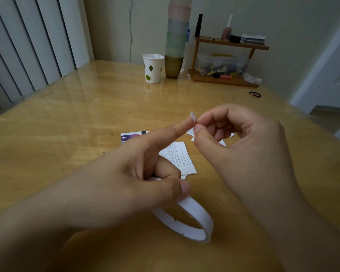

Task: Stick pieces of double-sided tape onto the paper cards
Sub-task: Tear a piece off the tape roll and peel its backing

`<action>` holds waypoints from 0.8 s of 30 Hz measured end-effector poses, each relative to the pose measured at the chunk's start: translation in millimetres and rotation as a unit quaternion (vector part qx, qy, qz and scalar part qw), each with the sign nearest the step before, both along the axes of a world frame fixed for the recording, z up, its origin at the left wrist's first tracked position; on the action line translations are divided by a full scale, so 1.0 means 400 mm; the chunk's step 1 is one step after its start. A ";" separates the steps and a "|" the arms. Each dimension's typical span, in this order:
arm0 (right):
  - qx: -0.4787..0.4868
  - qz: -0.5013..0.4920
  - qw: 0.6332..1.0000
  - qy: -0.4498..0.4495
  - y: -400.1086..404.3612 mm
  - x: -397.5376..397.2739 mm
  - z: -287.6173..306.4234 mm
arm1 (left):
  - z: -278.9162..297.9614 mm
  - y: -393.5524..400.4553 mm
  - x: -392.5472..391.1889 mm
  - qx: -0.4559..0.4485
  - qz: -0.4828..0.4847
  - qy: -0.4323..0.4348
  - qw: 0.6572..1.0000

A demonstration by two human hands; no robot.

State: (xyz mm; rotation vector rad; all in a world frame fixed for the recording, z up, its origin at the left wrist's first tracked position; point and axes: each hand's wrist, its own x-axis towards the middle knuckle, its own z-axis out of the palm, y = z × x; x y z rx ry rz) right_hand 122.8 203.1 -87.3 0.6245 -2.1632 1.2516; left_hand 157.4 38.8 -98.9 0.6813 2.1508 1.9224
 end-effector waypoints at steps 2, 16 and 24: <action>-0.001 0.001 1.000 0.004 0.001 -0.001 0.000 | 0.004 -0.004 0.002 0.042 -0.056 -0.020 0.997; 0.010 -0.002 1.000 0.015 0.003 -0.003 -0.001 | -0.005 -0.011 -0.007 0.060 -0.063 0.002 0.996; -0.008 0.017 1.000 -0.019 0.005 -0.002 0.005 | 0.001 0.009 0.004 0.016 0.013 0.046 0.999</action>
